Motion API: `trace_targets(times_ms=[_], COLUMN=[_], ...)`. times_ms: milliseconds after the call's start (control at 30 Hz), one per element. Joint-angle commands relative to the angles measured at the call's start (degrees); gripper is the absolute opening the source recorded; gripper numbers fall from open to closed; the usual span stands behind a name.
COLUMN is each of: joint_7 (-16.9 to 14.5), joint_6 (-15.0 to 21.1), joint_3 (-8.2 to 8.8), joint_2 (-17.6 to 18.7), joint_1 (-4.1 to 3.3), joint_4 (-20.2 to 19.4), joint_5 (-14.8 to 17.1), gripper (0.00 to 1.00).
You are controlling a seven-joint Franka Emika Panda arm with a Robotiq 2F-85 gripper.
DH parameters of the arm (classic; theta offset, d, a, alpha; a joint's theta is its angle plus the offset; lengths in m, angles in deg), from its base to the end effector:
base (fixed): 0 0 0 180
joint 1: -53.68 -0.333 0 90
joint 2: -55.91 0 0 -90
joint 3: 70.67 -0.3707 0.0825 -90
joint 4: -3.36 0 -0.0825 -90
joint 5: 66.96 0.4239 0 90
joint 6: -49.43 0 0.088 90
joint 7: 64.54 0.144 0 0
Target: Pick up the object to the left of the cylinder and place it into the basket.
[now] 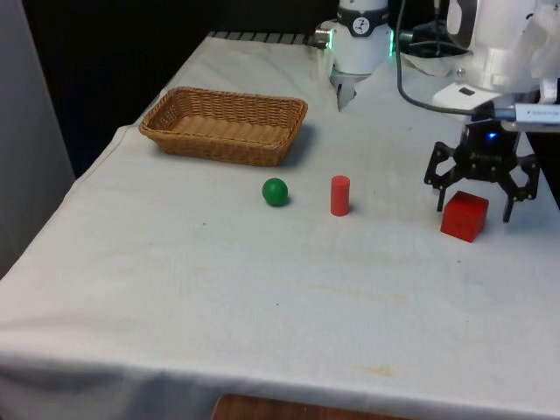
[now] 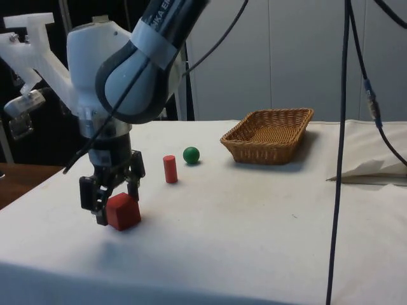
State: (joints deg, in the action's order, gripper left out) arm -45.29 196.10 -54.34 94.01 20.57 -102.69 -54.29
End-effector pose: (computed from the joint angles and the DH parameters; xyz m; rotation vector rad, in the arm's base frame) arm 0.6741 0.2150 0.1552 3.1114 -0.2484 0.1405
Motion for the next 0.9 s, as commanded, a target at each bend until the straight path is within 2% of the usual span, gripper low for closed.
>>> trace_targets(times_ms=[0, 67, 100, 133, 167, 333, 367, 400, 433, 867], joint_7=[0.11, 0.46, 0.63, 0.69, 0.74, 0.74, 0.92, 0.97, 0.97, 0.86], joint_6=[0.00, 0.34, 0.29, 0.29, 0.29, 0.00, 0.29, 0.29, 0.29, -0.17], joint_3=[0.00, -0.06, -0.06, -0.06, -0.06, 0.00, 0.00, 0.00, 0.00, 0.29], joint_2=[0.11, 0.46, 0.52, 0.52, 0.52, 0.34, 0.57, 0.57, 0.63, -0.34], joint_1=[0.06, 0.11, 0.11, 0.11, 0.11, 0.06, 0.11, 0.11, 0.11, 0.00], joint_4=[0.11, 0.34, 0.40, 0.40, 0.40, 0.23, 0.40, 0.40, 0.40, -0.11], joint_5=[0.00, 0.17, 0.17, 0.17, 0.11, 0.00, 0.11, 0.11, 0.11, -0.17], gripper=[1.00, 1.00, 0.97, 0.90, 0.74, 0.18, 0.18, 0.07, 0.00, 0.00])
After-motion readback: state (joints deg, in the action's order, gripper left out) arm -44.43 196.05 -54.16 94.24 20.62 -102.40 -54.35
